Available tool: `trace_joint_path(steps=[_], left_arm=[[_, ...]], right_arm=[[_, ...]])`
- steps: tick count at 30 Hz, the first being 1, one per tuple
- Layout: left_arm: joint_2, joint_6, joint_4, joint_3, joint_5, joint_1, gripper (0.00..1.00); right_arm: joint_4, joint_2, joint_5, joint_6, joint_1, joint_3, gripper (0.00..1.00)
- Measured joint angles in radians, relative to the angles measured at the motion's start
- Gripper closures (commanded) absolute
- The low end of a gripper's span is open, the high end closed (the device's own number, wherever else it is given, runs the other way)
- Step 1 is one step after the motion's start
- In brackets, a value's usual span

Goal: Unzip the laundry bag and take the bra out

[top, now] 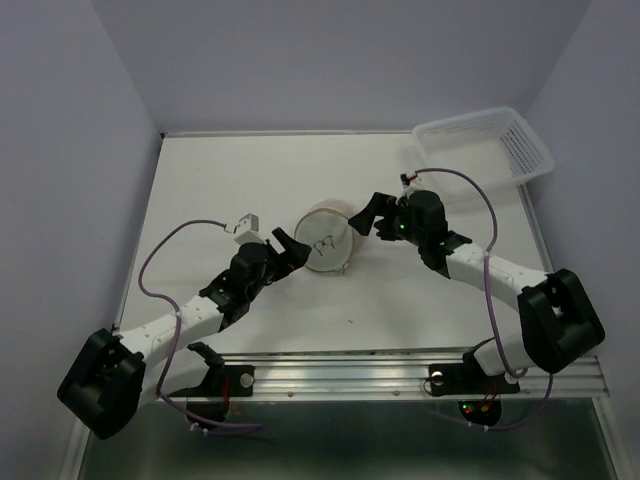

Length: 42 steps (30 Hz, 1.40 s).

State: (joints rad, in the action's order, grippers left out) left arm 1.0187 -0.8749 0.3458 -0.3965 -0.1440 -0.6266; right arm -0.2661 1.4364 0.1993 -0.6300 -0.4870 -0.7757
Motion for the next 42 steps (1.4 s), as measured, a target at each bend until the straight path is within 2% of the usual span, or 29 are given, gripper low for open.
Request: trace_joint_path(steps=[6, 12, 27, 29, 32, 38, 42], left_arm=[[0.119, -0.053, 0.146, 0.087, -0.048, -0.055, 0.09], [0.183, -0.055, 0.339, 0.190, -0.093, -0.063, 0.12], [0.551, -0.067, 0.872, 0.238, -0.069, -0.064, 0.21], [0.587, -0.071, 0.920, 0.238, -0.065, -0.064, 0.22], [0.639, -0.076, 0.985, 0.237, -0.059, -0.064, 0.30], [0.692, -0.076, 1.039, 0.232, -0.059, -0.063, 0.39], [0.740, -0.077, 1.079, 0.222, -0.056, -0.056, 0.39]], right_arm=[[0.041, -0.129, -0.036, 0.085, 0.000, 0.069, 0.00], [0.068, -0.182, -0.019, 0.142, 0.000, 0.130, 0.00], [0.068, -0.289, 0.064, 0.193, 0.000, 0.222, 0.00], [0.067, -0.297, 0.069, 0.196, 0.000, 0.224, 0.00], [0.063, -0.309, 0.076, 0.205, 0.000, 0.232, 0.00], [0.057, -0.310, 0.098, 0.216, 0.000, 0.236, 0.00], [0.056, -0.310, 0.112, 0.220, 0.000, 0.237, 0.00]])
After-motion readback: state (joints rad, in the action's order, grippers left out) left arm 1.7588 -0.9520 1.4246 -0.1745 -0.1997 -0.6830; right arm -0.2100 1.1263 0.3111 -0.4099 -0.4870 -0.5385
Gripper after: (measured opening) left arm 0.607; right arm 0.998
